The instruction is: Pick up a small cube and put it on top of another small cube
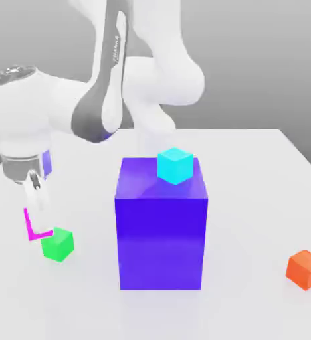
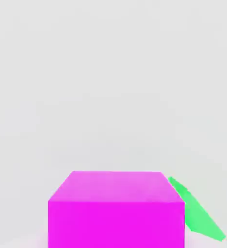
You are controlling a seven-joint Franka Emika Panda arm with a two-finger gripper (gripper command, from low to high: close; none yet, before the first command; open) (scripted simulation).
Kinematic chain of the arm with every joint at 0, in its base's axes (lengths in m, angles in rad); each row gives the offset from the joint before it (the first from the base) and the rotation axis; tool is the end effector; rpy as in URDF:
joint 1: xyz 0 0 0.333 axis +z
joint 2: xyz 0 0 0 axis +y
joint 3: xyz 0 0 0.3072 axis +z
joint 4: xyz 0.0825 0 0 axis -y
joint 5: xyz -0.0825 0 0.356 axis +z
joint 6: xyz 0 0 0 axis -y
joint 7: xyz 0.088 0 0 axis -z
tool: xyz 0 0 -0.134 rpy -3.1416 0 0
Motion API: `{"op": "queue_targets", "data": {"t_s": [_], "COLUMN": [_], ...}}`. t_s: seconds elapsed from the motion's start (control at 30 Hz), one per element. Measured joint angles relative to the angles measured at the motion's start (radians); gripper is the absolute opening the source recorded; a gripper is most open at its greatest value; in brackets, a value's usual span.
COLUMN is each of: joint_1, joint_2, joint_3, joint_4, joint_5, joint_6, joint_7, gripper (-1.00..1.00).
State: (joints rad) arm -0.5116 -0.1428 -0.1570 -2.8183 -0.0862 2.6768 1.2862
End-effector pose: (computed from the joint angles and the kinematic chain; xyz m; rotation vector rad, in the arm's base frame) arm 0.2849 -0.2194 0.2334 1.8486 -2.5210 0.0084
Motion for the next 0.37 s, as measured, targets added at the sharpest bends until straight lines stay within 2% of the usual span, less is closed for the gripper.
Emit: {"op": "queue_targets", "data": {"t_s": [0.1, 0.27, 0.3, 0.37], "joint_1": [-0.011, 0.006, 0.005, 0.005], "joint_2": [-0.010, 0.157, 0.186, 0.186], "joint_3": [-0.032, -0.028, -0.021, -0.021], "joint_4": [-0.059, -0.060, -0.058, -0.058], "joint_5": [0.012, 0.103, 0.124, 0.124], "joint_6": [0.051, 0.215, 0.243, 0.243], "joint_7": [-0.058, -0.128, -0.143, -0.143], "gripper": [-1.00, -1.00, 1.00, 1.00]}}
